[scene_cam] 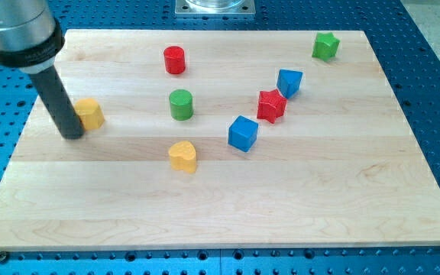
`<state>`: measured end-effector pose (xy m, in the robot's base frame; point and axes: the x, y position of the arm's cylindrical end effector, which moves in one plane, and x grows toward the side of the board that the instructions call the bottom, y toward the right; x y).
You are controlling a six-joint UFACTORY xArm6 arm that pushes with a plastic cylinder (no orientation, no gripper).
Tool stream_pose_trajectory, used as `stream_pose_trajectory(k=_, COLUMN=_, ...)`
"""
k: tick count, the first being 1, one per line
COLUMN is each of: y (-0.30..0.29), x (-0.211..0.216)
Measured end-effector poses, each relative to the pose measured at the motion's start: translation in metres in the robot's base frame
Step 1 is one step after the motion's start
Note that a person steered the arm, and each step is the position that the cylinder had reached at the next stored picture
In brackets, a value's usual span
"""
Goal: Move the green star diagonally top left to the blue triangle
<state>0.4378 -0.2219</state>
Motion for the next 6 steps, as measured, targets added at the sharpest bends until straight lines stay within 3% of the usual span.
stream_pose_trajectory(k=2, y=0.082, x=-0.062)
stream_pose_trajectory(k=3, y=0.044, x=-0.072)
stream_pose_trajectory(k=4, y=0.059, x=-0.096)
stream_pose_trajectory(k=6, y=0.116, x=-0.098)
